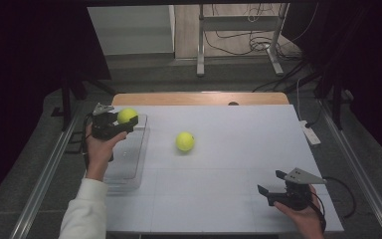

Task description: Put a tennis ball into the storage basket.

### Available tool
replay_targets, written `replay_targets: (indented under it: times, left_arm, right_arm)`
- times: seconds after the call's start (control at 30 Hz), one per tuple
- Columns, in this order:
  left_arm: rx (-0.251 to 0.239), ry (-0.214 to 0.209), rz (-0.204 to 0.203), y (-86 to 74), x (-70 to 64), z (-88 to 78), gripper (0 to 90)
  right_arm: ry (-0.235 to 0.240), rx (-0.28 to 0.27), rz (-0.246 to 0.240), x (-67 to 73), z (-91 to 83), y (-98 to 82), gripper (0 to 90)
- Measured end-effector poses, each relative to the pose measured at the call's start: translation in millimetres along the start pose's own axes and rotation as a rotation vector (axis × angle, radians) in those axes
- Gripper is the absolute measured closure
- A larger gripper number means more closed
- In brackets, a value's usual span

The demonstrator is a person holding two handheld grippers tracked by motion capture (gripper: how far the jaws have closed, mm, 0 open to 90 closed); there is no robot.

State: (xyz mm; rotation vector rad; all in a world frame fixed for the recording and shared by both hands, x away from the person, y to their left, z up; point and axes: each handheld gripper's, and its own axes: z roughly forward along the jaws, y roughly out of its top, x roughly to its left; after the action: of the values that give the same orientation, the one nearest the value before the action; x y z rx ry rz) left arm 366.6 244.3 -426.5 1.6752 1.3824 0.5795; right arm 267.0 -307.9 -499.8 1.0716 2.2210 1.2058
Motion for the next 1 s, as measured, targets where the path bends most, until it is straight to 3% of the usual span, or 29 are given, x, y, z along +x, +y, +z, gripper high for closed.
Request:
replay_targets:
  times: [1.0]
  left_arm:
    - [0.097, 0.041, 0.003, -5.8, 13.3, 20.3, 26.6]
  right_arm:
    - [-0.002, 0.007, -0.009, 0.8, 1.1, -0.1, 13.2]
